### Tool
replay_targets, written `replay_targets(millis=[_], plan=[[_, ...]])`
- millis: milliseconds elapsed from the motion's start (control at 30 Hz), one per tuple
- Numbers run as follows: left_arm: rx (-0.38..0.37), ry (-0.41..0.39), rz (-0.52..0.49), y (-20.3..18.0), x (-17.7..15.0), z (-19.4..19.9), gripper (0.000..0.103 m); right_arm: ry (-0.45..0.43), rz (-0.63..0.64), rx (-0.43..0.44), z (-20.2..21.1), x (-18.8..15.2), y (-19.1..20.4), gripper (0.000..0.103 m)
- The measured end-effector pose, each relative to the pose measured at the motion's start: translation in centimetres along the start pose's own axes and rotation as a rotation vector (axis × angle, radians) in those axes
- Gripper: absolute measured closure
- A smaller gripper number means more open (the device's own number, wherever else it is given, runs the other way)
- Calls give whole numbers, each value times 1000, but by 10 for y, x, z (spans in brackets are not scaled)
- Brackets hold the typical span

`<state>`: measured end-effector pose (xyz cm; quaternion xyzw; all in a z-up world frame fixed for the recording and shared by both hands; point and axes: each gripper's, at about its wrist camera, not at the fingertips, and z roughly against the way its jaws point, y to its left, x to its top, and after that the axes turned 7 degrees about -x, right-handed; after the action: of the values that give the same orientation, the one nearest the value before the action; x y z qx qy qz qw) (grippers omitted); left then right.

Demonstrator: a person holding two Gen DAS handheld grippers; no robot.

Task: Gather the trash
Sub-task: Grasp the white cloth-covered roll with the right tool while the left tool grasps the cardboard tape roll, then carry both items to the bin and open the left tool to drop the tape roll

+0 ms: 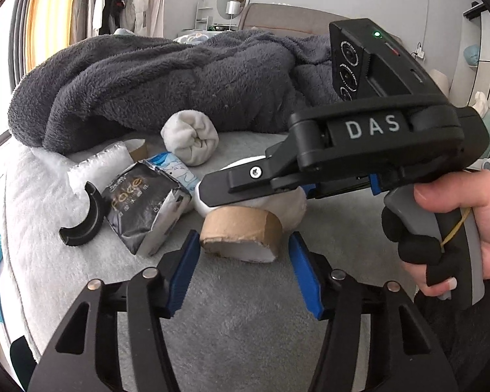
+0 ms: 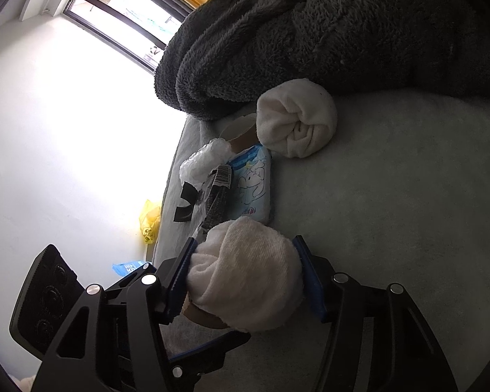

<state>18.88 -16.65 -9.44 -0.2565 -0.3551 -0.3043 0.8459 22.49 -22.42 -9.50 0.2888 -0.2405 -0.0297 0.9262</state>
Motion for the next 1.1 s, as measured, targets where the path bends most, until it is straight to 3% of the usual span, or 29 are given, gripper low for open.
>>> replay_targets(millis=[133,567,733,900,1100], plan=[[-4,1,5,2,2,-3,51,-1,-2,-7,0,1,1,43],[-12,-54,30,10,5,21,52,-28,12,-19,-1,10,23,44],[-13,-68,30,13,2,33,52,-43,58,-110,6,12,35,44],[11,-75,34,20,-4,48,52,-77,50,-166,18,14,33,44],[84,-75,82,38,-13,75,52,-127,95,-158,27,16,60,44]])
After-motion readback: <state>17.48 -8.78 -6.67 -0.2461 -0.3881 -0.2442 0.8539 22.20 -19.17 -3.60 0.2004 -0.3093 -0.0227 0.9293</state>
